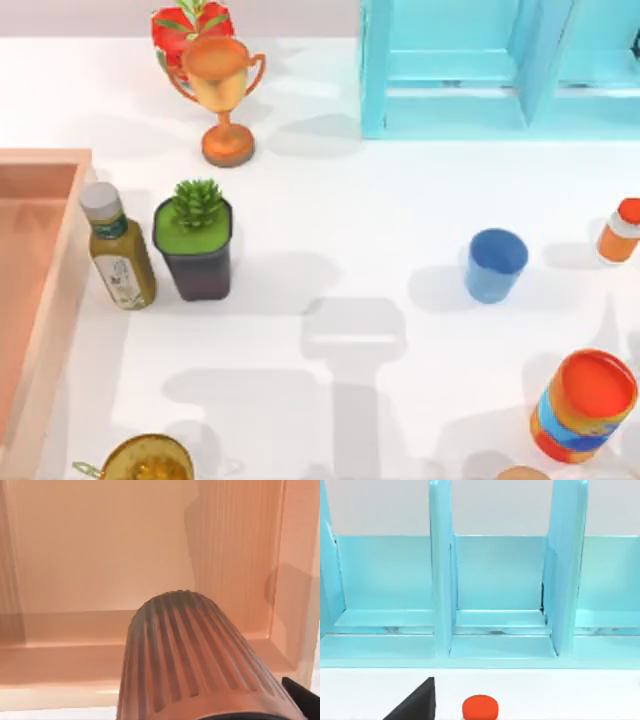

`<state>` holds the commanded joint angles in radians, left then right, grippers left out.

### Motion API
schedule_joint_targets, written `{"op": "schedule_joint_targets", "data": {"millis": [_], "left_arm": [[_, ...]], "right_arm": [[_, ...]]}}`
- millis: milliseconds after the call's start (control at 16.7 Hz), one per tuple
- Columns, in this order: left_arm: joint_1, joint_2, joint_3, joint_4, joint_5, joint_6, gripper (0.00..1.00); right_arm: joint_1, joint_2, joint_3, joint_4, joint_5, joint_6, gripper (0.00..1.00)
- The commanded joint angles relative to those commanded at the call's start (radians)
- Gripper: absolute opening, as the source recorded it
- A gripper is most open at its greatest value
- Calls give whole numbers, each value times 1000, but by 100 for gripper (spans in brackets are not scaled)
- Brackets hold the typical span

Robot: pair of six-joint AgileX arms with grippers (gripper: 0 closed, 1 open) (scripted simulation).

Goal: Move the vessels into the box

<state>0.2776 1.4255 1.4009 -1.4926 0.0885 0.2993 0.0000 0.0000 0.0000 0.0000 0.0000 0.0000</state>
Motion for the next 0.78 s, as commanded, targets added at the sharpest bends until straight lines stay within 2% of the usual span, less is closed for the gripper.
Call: {"op": "schedule_joint_targets", "data": {"millis": [240,540,780], "left_arm": [[97,11,-95,20,-4,89,0],[93,9,-96,22,-7,90,0],[101,12,-204,133,-6,96,0]], "right_arm": [[0,0,0,0,0,0,100],[0,0,0,0,0,0,100],[0,0,0,0,0,0,100]]}}
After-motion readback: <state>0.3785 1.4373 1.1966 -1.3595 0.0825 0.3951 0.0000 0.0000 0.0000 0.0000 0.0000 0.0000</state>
